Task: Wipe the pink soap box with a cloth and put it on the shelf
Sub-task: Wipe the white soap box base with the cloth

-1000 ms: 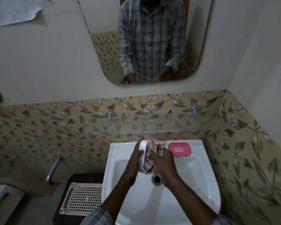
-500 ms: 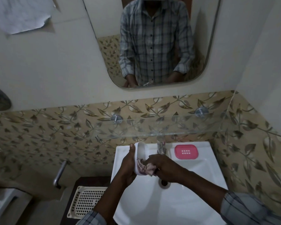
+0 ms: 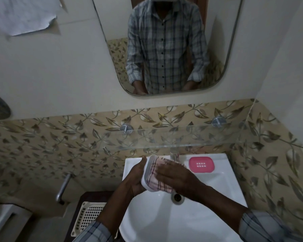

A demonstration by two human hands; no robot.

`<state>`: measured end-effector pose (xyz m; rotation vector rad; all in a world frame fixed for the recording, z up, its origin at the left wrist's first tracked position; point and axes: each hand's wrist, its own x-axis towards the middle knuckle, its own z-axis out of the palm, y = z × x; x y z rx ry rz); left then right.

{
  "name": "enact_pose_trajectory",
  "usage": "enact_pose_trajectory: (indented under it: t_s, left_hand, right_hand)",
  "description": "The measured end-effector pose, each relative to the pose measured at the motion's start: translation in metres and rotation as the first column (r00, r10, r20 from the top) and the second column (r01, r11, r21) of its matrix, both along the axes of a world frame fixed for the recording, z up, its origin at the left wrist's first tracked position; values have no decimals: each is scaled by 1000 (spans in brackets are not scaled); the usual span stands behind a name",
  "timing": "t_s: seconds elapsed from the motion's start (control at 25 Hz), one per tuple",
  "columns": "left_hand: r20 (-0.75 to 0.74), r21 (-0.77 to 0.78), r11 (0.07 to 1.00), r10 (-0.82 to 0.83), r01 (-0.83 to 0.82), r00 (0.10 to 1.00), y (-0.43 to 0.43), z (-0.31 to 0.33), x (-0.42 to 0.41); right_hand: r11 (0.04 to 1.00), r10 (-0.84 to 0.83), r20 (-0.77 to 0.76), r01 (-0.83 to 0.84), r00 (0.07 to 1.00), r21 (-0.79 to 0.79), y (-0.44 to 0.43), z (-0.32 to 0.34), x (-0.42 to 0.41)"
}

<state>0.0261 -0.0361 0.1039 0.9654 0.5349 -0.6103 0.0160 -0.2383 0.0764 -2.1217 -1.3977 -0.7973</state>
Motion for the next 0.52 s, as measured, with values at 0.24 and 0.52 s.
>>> enact_pose_trajectory:
  t_s: [0.24,0.52]
  left_hand:
    - [-51,71,996,-51,55,997,-2,5,-4]
    - [-29,318,934,178,-160,984,-21,-8,-5]
  right_hand:
    - [981,-14,41,22,999,-193,1,-28,7]
    - [982,-161,-668,184,727,-37,36,2,-20]
